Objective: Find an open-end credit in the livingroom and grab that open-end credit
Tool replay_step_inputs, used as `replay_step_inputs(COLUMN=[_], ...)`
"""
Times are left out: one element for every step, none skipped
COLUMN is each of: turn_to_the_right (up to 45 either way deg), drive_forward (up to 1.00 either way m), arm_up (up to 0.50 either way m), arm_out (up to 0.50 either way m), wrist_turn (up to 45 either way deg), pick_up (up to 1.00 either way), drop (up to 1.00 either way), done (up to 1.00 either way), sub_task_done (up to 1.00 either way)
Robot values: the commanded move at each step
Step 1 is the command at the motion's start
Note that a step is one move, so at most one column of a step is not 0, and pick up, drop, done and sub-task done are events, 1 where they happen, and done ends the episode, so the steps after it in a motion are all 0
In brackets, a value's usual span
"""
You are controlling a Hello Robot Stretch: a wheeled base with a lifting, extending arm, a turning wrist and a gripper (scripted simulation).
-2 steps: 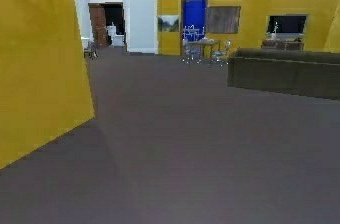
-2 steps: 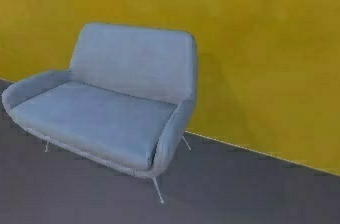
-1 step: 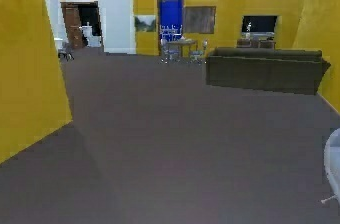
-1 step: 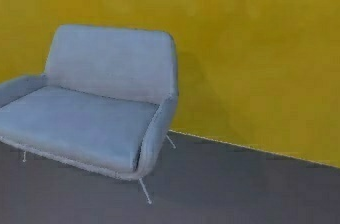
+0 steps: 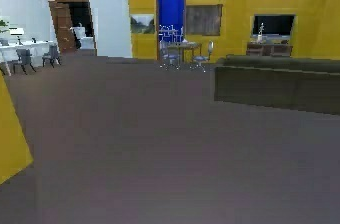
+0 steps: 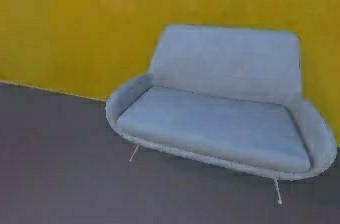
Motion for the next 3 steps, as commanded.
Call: replay_step_inputs(turn_to_the_right=[0.0, 3.0, 0.0], drive_forward=[1.0, 0.0, 1.0], arm_up=[0.0, 0.0, 0.0], arm_out=[0.0, 0.0, 0.0], wrist_turn=[0.0, 0.0, 0.0], pick_up=[0.0, 0.0, 0.0], drop=[0.0, 0.0, 0.0], done=[0.0, 0.0, 0.0], sub_task_done=[0.0, 0.0, 0.0])
